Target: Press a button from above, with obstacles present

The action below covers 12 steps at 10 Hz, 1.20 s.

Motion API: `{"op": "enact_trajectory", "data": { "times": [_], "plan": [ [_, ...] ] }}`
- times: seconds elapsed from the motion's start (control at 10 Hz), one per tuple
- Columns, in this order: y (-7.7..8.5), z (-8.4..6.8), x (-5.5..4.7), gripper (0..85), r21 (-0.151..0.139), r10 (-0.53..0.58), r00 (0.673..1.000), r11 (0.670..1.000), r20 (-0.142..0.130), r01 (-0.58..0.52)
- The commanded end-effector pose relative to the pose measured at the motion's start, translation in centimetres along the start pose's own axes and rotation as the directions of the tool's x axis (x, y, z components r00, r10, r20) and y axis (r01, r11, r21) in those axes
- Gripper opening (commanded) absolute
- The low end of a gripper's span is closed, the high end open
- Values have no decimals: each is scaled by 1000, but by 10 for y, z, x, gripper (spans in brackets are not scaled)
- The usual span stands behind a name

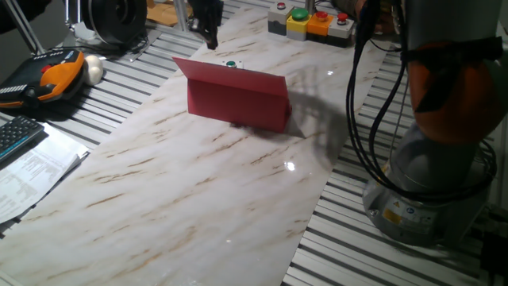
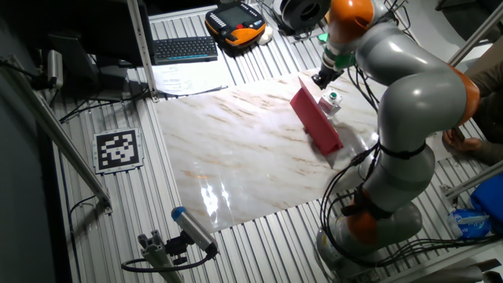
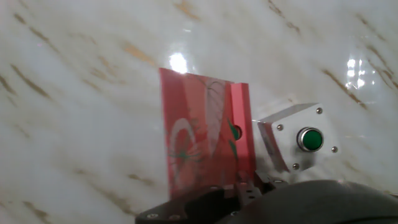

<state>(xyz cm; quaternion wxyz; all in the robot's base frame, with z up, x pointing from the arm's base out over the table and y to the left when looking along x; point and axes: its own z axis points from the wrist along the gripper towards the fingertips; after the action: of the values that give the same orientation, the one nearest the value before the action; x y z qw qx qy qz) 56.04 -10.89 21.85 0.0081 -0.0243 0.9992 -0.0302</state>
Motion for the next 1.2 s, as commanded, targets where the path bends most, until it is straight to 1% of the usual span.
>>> {"op": "enact_trajectory", "data": {
  "times": [0.0, 0.1, 0.2, 0.3, 0.4, 0.5, 0.6, 0.7, 0.9, 1.0, 1.1],
  "plan": [
    [-79, 11, 3, 170, 4, -5, 1000, 1000, 3, 5],
    [-87, 20, 2, 170, 11, -17, 1000, 1000, 10, 17],
    [-94, 30, 2, 170, -5, -36, 999, 999, 17, 37],
    [-94, 30, 2, 170, -14, -45, 999, 999, 16, 46],
    [-94, 30, 2, 170, -17, -57, 998, 998, 18, 58],
    [-94, 30, 2, 0, -32, -106, 994, 994, 28, 106],
    [-94, 30, 2, 0, -60, -127, 991, 990, 38, 129],
    [-94, 30, 2, 0, -40, -133, 991, 990, 27, 134],
    [-94, 30, 2, 0, 18, -168, 986, 986, 13, 168],
    [-94, 30, 2, 0, 79, -219, 975, 972, -24, 220],
    [-94, 30, 2, 170, 116, -221, 975, 968, -37, 224]
  ]
}}
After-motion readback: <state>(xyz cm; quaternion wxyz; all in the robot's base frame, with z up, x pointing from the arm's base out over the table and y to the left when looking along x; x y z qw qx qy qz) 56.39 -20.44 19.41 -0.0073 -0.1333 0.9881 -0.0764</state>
